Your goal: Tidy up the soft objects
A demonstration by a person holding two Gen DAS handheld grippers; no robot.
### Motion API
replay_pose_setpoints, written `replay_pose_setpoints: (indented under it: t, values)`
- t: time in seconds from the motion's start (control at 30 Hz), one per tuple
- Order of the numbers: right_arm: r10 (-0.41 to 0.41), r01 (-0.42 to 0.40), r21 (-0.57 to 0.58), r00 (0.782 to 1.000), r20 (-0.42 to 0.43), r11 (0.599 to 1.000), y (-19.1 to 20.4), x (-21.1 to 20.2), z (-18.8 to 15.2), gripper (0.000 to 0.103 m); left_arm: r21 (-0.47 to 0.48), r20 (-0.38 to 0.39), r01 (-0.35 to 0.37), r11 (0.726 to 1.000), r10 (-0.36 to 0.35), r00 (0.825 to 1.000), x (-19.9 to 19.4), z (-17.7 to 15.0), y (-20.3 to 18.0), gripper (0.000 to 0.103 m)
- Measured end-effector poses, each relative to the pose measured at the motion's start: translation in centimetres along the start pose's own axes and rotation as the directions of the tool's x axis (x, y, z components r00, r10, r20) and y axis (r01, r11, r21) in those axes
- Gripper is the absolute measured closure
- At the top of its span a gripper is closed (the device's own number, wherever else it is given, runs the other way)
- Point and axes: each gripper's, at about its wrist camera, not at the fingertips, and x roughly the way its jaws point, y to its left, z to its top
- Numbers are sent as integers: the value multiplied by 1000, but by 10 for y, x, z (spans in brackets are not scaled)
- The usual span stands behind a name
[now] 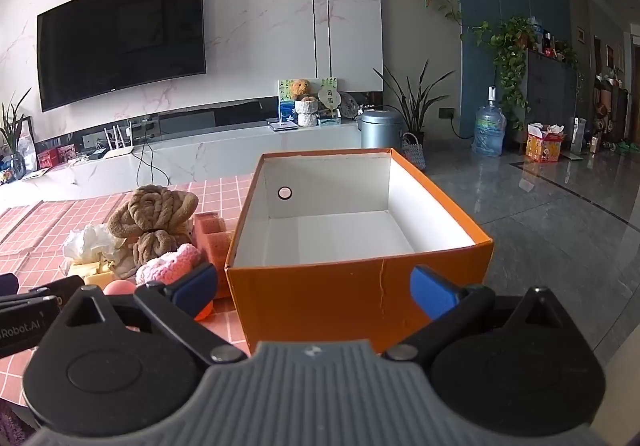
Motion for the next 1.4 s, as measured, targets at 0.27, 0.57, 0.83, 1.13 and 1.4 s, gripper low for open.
replay_pose_setpoints:
  t: [0.27, 0.57, 0.83, 1.13, 1.4]
  values:
    - [1, -1, -2, 1000, -2, 1000, -3, -3, -3, 2, -7, -10, -1, 1000, 1, 1000, 3, -1, 2, 0]
    - [-3, 3, 0, 1000, -6, 1000, 1, 1, -2, 2, -16, -23, -9, 1000, 9, 1000, 3, -1, 4, 0]
    - [-2, 2, 0, 1000, -7, 1000, 1, 1, -1, 2, -17, -26, -10, 1000, 10, 1000, 4, -1, 4, 0]
    - [-2, 2, 0, 1000, -8, 1000, 1, 1, -1, 2, -20, -31, -14, 1000, 14, 999, 4, -2, 5, 0]
    - [-3, 3, 0, 1000, -6, 1000, 2, 2, -1, 2, -23, -36, -18, 1000, 17, 999, 4, -3, 6, 0]
